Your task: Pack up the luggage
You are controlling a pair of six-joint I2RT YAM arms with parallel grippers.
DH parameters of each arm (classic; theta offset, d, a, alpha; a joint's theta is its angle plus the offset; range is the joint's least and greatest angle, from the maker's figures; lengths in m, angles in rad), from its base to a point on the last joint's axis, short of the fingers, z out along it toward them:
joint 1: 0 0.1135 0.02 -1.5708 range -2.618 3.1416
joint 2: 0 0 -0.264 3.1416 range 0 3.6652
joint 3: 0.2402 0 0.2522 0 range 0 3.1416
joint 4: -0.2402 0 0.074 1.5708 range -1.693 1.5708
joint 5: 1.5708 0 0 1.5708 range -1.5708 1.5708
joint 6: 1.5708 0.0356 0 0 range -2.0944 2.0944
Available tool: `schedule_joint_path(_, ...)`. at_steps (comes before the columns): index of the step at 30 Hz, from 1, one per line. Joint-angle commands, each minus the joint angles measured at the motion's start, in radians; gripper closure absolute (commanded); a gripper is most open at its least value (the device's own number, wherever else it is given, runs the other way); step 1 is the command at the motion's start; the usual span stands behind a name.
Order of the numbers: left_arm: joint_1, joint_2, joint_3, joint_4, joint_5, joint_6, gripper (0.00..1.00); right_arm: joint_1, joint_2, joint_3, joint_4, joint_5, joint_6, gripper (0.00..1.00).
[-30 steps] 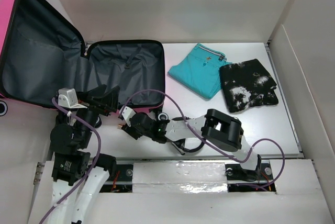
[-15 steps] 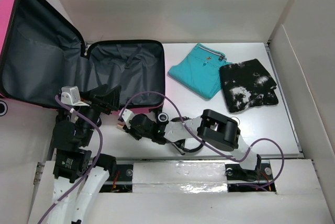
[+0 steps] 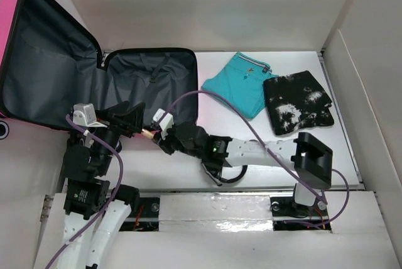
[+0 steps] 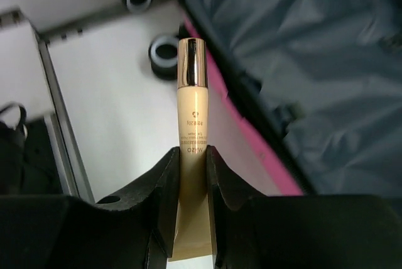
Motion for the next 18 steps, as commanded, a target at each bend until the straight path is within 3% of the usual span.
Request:
schedule_joint_path(1,-0.003,-0.003,-0.008,0.045,-0.012,0.013,0.41,-0.034,0.01,0.103,-0.013,0.051,-0.079,0.74)
schedule_joint_path(6,-0.003,0.0,-0.01,0.04,-0.011,0.012,0.42,-0.176,0.134,0.286,-0.034,-0.005,-0.089,0.73)
schedule_joint_path(7,-0.003,-0.003,-0.011,0.042,-0.014,0.012,0.42,-0.193,0.163,0.324,-0.044,-0.012,-0.084,0.63)
schedule_joint_path(8,-0.003,0.0,-0.01,0.04,-0.018,0.013,0.42,-0.207,0.215,0.4,-0.076,-0.018,-0.075,0.33)
schedule_joint_path(10,-0.003,0.003,-0.008,0.035,-0.02,0.016,0.42,-0.239,0.243,0.456,-0.118,-0.044,-0.058,0.15)
schedule_joint_path(12,-0.003,0.002,-0.011,0.034,-0.019,0.019,0.42,-0.25,0.213,0.441,-0.103,-0.065,-0.039,0.1)
schedule_joint_path(15,-0.003,0.0,-0.011,0.035,-0.015,0.022,0.42,-0.25,0.088,0.29,-0.025,-0.039,-0.036,0.12)
schedule_joint_path(16,-0.003,0.005,-0.011,0.035,-0.012,0.022,0.42,-0.259,0.048,0.244,-0.015,-0.003,-0.03,0.19)
schedule_joint_path(18,-0.003,0.005,-0.013,0.035,-0.008,0.022,0.42,-0.259,-0.044,0.059,0.035,0.089,-0.015,0.59)
